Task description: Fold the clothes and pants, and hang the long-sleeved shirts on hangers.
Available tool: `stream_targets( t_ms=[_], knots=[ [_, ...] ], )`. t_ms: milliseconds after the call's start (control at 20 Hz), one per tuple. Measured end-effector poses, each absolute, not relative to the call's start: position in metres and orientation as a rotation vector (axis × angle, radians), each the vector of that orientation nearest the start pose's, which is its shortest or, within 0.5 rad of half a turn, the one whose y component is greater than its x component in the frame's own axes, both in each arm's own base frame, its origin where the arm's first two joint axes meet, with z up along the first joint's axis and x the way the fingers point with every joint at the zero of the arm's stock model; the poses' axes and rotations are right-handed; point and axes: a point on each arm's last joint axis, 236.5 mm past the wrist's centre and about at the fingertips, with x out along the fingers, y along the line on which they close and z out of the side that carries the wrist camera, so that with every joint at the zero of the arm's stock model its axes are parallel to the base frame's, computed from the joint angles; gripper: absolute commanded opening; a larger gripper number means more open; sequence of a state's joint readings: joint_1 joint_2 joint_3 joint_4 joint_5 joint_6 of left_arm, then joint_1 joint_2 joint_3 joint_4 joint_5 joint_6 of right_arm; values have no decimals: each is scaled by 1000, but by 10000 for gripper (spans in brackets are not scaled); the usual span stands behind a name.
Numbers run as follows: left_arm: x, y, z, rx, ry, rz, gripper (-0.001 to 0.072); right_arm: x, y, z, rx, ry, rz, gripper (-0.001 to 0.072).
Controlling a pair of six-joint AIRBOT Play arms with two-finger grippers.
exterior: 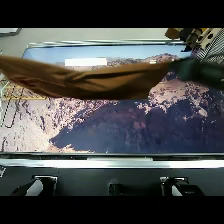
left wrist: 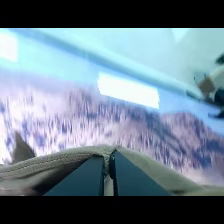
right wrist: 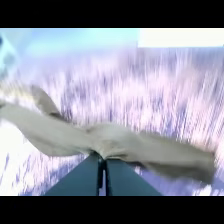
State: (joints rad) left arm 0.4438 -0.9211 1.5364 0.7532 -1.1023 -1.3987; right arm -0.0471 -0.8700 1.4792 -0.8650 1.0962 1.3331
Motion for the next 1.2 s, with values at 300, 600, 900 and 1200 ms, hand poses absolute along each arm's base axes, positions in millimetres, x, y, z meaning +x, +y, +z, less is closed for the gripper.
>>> stream_targets(
  t_ms=[300,600,900,1200],
  knots=[
    [261,4,488,-368,-4,-32,19,222,84,510,186,-35,370,28],
    [246,12,488,-380,2,32,19,214,47,538,264,-125,218,29],
    [335,24,385,-426,385,-34,19,354,34,414,308,335,121,28],
    [478,24,181,-483,813,-103,19,477,31,210,327,869,70,28]
  ],
)
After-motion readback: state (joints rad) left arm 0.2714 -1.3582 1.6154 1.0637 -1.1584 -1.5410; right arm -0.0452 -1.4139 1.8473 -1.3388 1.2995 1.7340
